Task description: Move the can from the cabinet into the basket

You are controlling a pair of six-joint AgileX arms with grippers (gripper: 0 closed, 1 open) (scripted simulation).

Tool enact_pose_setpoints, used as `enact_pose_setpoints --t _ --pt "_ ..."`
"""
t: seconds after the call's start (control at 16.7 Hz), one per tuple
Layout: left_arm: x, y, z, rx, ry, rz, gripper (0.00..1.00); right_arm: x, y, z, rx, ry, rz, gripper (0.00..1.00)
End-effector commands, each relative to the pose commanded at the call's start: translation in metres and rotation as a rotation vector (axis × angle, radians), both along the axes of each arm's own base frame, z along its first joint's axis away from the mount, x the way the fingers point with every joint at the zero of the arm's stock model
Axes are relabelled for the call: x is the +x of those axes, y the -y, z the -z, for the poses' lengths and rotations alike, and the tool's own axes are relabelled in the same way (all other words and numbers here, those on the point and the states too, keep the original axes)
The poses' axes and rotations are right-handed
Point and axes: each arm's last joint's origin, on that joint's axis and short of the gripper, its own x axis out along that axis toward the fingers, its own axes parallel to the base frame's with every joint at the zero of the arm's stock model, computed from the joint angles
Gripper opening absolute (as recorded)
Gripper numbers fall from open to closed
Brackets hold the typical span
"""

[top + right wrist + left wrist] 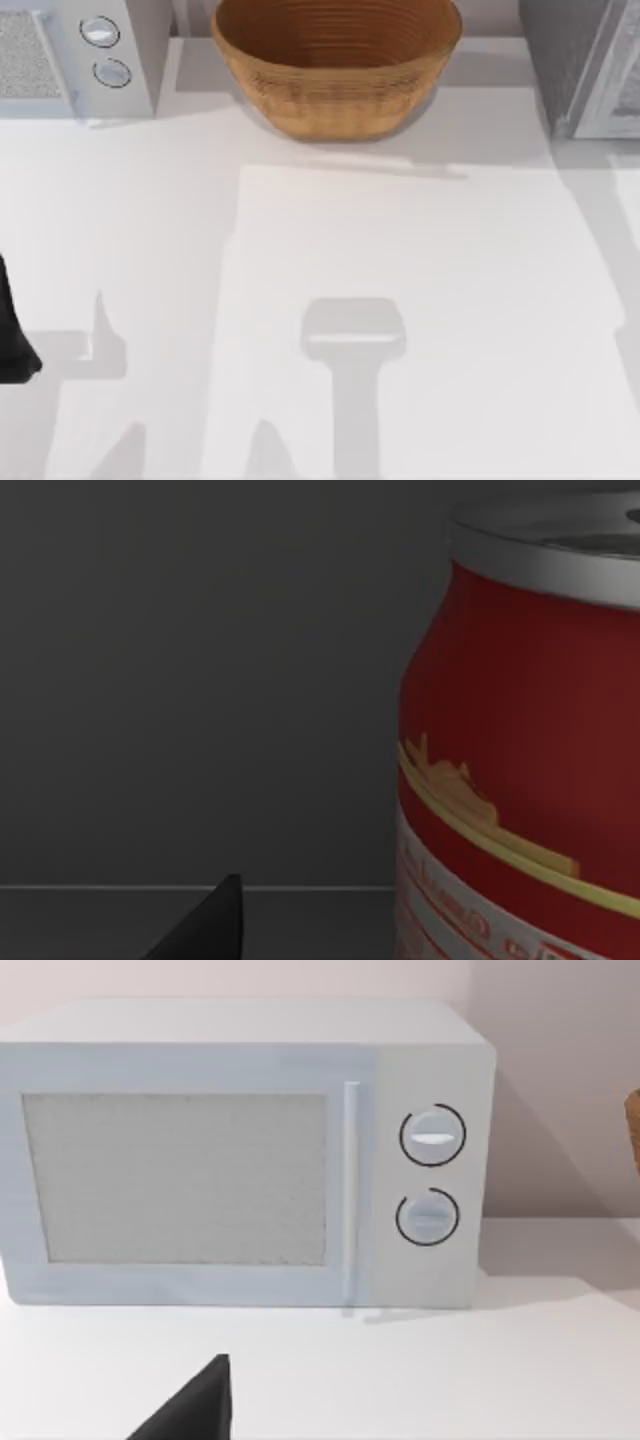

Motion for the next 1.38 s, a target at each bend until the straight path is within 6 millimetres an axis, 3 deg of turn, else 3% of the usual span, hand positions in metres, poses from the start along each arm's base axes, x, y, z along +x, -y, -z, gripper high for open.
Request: enact_pose_setpoints --t 0.66,1.26,1.38 --pt "0.0 0.0 0.0 0.0 0.0 0.0 1.0 0.0 0.0 0.0 0.0 0.0 0.0 0.02" --pt "0.0 0.0 0.0 0.0 0.0 0.0 1.0 -0.001 0.0 -0.001 0.001 0.001 -0.001 0.0" --pt "0.0 0.0 0.0 0.0 0.0 0.0 1.0 -0.014 -0.002 -0.008 0.001 0.003 0.0 0.0"
